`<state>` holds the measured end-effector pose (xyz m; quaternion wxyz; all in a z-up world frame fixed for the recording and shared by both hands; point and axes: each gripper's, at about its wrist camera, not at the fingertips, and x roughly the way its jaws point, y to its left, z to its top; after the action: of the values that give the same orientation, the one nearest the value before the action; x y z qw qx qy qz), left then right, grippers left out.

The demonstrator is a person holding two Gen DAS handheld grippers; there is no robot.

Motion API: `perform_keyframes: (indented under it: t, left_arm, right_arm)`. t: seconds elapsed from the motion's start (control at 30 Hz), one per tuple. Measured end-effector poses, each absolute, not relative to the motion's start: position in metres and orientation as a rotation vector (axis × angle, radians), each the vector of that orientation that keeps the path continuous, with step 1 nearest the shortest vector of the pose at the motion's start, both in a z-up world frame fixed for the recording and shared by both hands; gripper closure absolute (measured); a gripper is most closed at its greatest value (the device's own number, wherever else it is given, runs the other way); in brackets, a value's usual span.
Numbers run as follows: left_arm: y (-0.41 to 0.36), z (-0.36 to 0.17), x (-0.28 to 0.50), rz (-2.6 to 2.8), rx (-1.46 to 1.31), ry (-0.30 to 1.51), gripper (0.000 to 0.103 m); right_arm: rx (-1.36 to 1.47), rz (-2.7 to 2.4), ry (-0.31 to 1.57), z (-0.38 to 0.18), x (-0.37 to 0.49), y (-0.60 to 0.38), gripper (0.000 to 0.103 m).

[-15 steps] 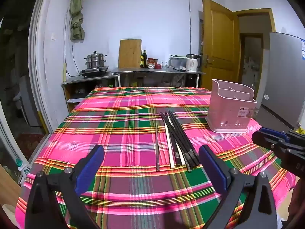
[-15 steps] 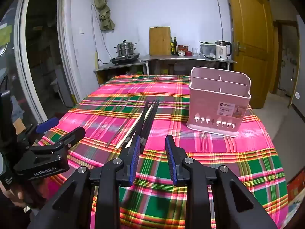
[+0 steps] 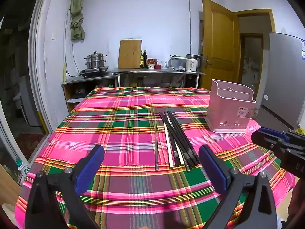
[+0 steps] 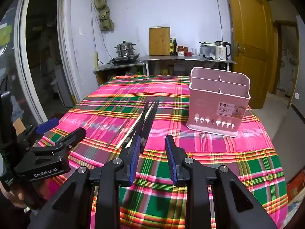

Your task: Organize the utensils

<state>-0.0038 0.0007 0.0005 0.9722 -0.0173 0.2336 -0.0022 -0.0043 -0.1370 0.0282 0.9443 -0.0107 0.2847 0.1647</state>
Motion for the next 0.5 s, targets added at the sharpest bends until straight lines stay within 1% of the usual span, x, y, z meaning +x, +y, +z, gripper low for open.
perform_keyframes:
  t: [0.5]
  left_arm:
    - [-0.0052,0.0038,-0.005,-0.011,-0.034,0.474,0.002]
  right_arm:
    - [-0.021,0.334,0.582,0.029,-0.0054,-0.1376,0.075]
